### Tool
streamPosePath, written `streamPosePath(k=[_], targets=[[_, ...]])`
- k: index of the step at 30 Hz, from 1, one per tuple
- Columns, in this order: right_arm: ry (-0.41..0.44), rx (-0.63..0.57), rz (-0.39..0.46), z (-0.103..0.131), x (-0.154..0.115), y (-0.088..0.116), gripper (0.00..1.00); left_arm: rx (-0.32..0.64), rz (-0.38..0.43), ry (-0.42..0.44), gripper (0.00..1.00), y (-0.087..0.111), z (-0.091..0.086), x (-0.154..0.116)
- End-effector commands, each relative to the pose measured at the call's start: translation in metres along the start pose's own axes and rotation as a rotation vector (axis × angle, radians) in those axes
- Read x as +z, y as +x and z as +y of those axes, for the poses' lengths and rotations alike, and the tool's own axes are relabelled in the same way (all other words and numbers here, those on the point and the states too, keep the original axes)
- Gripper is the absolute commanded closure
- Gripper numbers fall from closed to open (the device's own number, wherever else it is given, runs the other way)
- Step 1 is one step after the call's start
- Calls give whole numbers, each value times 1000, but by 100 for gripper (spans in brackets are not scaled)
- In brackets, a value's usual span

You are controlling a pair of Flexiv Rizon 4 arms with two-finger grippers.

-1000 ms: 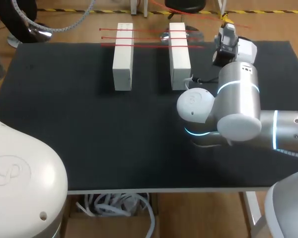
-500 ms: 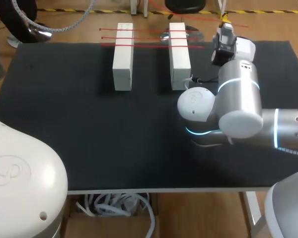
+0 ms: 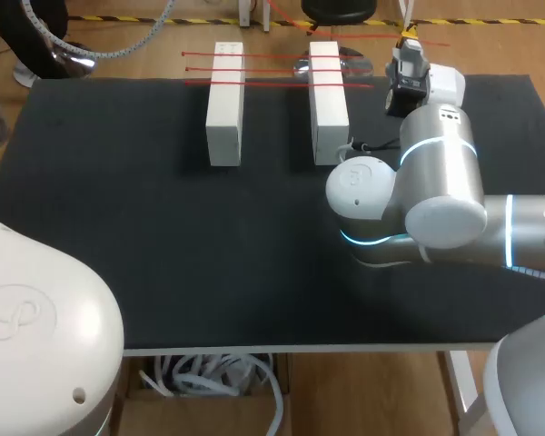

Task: Grab the tape and strap the tape.

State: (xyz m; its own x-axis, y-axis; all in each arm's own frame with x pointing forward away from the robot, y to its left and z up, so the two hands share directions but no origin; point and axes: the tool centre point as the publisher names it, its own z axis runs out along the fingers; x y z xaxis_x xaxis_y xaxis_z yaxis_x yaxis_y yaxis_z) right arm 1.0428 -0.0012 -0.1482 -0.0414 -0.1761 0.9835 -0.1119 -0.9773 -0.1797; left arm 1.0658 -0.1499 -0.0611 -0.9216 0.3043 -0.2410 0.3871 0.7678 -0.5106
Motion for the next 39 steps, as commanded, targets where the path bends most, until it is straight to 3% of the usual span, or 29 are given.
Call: streamPosePath(k=[1, 8, 14, 24, 39], targets=[[7, -2, -10, 2, 0, 4, 100, -3, 6, -19, 100, -1, 1, 0], [13, -9, -13, 2, 1, 3, 100, -43, 87, -174, 100, 4, 12, 4], [19, -13, -15, 3, 3, 3, 100, -81, 132, -240, 100, 5, 18, 4], [30, -34, -20, 3, 8, 2, 100, -164, 145, -251, 100, 8, 22, 9], [37, -126, -45, 0, 14, 3, 100, -252, 102, -303, 100, 17, 36, 7]])
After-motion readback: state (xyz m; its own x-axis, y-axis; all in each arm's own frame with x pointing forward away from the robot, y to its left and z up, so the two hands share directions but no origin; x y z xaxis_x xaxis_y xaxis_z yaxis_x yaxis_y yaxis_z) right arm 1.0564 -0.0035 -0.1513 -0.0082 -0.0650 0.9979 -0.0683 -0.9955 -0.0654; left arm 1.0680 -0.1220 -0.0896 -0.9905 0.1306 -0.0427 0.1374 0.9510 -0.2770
